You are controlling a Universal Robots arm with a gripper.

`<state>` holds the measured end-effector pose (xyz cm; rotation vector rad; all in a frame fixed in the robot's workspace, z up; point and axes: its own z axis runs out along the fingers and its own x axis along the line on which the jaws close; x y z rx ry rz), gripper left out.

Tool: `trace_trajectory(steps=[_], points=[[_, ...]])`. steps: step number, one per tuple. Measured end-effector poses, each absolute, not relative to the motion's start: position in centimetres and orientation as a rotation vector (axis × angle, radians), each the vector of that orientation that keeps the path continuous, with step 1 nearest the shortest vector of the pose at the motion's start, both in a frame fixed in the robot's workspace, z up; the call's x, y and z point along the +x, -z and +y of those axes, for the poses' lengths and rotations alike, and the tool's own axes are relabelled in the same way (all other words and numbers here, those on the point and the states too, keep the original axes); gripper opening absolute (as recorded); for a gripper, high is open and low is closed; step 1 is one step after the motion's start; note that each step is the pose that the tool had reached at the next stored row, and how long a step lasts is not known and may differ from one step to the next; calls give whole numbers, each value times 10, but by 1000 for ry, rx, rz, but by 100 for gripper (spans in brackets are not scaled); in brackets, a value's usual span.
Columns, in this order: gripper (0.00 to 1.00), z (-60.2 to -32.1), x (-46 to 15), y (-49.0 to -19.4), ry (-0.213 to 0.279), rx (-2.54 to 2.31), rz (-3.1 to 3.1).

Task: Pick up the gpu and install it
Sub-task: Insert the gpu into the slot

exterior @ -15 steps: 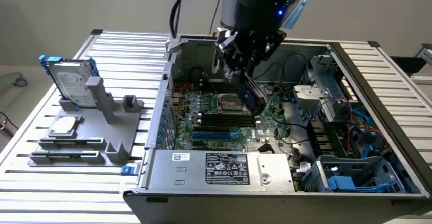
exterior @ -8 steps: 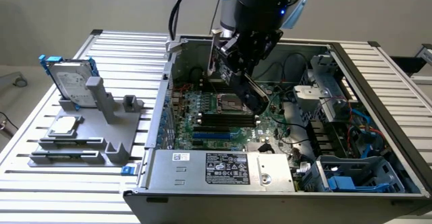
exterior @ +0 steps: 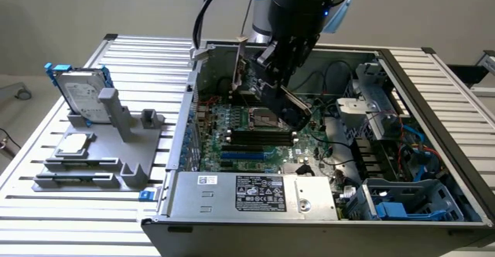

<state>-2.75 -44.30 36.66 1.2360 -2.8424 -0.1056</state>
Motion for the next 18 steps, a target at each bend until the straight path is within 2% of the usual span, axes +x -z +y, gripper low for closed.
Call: trace_trajectory(steps=[18], points=[[26,-443,-27,-365,94,1678,-2594]])
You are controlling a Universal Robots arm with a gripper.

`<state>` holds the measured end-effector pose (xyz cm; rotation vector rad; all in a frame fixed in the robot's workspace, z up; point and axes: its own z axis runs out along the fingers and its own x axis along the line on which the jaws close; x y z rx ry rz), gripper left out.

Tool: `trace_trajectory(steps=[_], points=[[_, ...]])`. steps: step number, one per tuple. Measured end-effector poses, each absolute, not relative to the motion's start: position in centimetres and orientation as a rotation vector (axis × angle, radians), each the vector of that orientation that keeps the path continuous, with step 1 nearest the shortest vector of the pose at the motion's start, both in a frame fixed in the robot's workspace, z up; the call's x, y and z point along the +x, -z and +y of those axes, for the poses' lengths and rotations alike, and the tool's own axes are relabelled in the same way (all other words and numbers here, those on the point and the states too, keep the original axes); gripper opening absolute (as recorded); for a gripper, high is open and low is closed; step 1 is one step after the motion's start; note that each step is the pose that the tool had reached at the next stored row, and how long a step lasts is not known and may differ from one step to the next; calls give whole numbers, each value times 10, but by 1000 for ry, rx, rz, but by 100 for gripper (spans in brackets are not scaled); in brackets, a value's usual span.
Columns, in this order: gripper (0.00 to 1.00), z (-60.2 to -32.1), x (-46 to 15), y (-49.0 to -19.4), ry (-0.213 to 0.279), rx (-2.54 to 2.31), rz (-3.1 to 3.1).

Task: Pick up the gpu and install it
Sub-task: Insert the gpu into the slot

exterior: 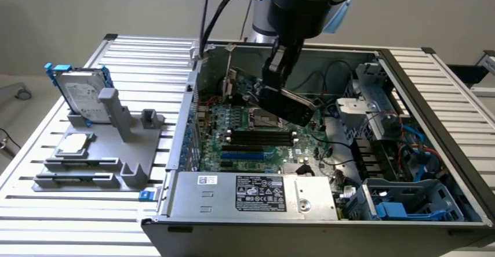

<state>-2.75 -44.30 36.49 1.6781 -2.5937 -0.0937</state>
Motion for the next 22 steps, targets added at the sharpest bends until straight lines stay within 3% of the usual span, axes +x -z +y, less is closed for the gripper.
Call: trace_trajectory(steps=[22], points=[[26,-443,-28,-362,67,2157,-2207]])
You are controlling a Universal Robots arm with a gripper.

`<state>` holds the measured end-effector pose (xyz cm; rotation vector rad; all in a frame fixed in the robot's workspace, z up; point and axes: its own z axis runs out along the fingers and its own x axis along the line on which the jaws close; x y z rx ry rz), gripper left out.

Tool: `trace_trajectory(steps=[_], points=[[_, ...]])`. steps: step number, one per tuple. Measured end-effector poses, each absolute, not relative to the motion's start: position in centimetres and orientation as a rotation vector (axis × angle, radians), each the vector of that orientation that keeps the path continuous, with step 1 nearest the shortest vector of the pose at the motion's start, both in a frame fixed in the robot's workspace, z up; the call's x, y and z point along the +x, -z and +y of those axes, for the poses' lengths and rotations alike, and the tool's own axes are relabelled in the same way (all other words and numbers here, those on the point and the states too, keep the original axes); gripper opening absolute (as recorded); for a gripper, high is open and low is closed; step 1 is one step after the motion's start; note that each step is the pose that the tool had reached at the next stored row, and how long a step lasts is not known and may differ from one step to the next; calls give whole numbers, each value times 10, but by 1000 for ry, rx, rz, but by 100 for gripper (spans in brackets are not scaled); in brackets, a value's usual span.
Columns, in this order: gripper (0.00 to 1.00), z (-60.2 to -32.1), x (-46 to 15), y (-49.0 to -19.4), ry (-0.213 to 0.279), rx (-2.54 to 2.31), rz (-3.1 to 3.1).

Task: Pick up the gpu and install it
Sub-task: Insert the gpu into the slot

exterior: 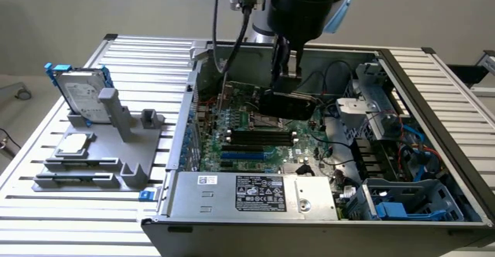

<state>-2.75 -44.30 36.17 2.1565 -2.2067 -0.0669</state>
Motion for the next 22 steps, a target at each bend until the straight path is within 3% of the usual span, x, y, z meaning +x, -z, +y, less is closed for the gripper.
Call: trace_trajectory(steps=[10,22], points=[[26,-443,-32,-360,41,2225,-2160],[26,-444,-69,-352,-41,2257,-2192]])
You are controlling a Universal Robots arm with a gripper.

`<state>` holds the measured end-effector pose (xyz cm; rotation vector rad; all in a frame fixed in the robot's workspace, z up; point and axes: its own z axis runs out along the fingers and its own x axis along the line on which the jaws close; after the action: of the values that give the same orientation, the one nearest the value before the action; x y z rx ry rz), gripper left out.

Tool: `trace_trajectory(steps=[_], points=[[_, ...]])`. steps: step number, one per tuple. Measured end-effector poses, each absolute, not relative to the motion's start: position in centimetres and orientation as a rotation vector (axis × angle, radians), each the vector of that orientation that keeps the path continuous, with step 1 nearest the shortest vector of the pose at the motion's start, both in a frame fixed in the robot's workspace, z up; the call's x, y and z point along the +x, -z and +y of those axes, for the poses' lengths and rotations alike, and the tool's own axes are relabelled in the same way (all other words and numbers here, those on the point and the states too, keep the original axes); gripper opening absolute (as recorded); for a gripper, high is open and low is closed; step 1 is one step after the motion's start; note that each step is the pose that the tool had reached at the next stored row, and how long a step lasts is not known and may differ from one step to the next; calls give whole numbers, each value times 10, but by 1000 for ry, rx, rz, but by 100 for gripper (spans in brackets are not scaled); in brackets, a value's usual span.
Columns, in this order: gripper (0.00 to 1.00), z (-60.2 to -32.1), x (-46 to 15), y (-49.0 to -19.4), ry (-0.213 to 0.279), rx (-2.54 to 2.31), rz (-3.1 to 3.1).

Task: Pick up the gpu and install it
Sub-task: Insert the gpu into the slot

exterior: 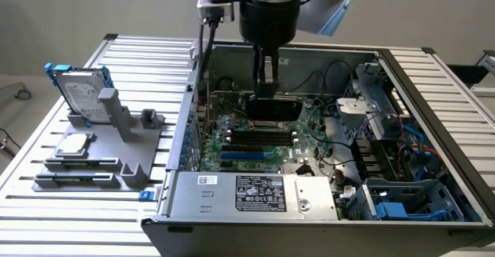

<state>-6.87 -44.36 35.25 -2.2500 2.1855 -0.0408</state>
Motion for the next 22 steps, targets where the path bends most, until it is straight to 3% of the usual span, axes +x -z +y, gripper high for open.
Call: trace_trajectory(steps=[8,22], points=[[26,-448,-83,-344,77,-2233,2170],[26,-456,-89,-320,83,-2230,2167]])
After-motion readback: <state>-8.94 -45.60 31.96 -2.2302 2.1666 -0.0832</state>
